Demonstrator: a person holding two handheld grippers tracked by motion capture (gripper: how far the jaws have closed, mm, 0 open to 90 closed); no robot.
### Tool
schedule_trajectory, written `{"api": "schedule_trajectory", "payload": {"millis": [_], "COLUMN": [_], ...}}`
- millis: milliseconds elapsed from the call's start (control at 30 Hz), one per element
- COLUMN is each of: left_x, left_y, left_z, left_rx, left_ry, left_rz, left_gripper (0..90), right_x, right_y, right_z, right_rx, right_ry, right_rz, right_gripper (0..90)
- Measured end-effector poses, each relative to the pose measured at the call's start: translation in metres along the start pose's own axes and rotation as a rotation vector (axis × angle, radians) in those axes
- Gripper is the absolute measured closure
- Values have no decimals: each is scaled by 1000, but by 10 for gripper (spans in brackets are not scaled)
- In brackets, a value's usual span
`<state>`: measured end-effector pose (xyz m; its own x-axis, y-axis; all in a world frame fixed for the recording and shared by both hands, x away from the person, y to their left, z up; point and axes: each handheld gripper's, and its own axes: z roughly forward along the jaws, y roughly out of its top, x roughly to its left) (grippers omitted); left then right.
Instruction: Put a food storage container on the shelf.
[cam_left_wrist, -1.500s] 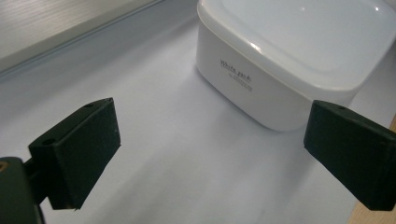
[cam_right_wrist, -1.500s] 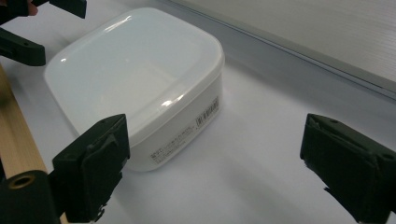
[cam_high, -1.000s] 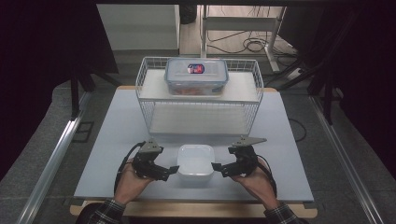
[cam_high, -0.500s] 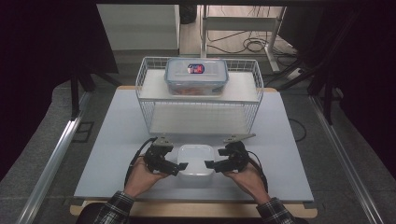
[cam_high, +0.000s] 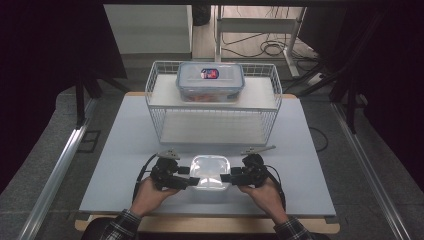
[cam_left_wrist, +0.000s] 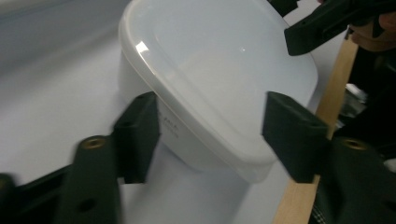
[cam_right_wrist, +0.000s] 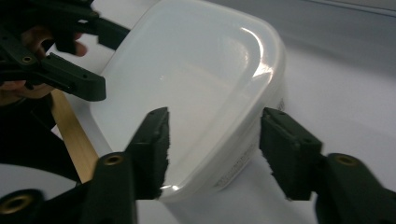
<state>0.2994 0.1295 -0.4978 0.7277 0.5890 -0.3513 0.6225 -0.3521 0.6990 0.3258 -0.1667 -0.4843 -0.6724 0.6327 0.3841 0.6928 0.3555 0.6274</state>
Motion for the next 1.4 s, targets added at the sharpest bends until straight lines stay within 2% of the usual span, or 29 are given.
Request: {"api": "schedule_trajectory", "payload": {"millis": [33,67,100,133,200,267,367,400,467,500,533,567,633,667,833,1033,1233,1400], "left_x": [0,-2,-2,-2,-2,-4,-5,-4,-4,-4,-1,-1,-1,-2,-3,-7,-10,-12], "left_y": [0,-1,-1,-2,-3,-2,-2,-3,-4,-4,-5,-5,-6,-6,-5,4,12,26], "left_z": [0,-3,-3,-5,-6,-7,-8,-10,-9,-9,-9,-9,-9,-9,-9,-18,-24,-35], "left_rx": [0,-10,-10,-29,-45,-64,-93,-116,-133,-133,-137,-137,-139,-139,-147,-172,-182,-206], "left_ry": [0,12,12,12,12,35,47,50,54,54,42,42,51,72,93,124,135,148], "left_rz": [0,-13,-13,-35,-46,-51,-64,-73,-87,-87,-114,-114,-119,-116,-125,-100,-82,-62], "left_gripper": [425,460,484,535,563,621,693,734,780,784,787,788,791,792,793,793,793,793], "right_x": [0,2,2,3,2,2,1,1,1,2,3,3,5,8,11,16,19,23], "right_y": [0,-2,-2,-3,-4,-5,-5,-5,-5,-6,-6,-6,-7,-7,-7,-1,7,19], "right_z": [0,-4,-4,-9,-11,-15,-16,-20,-21,-21,-21,-21,-20,-19,-18,-22,-29,-36], "right_rx": [0,-17,-17,-39,-46,-80,-100,-131,-141,-143,-149,-149,-160,-169,-186,-223,-250,-275], "right_ry": [0,-7,-7,-16,-14,-21,-26,-34,-47,-56,-59,-59,-71,-88,-109,-116,-117,-123], "right_rz": [0,14,14,26,33,53,60,68,57,47,45,45,32,22,8,-13,-31,-60], "right_gripper": [458,536,536,606,625,671,706,761,779,780,780,780,780,781,781,781,781,781]}}
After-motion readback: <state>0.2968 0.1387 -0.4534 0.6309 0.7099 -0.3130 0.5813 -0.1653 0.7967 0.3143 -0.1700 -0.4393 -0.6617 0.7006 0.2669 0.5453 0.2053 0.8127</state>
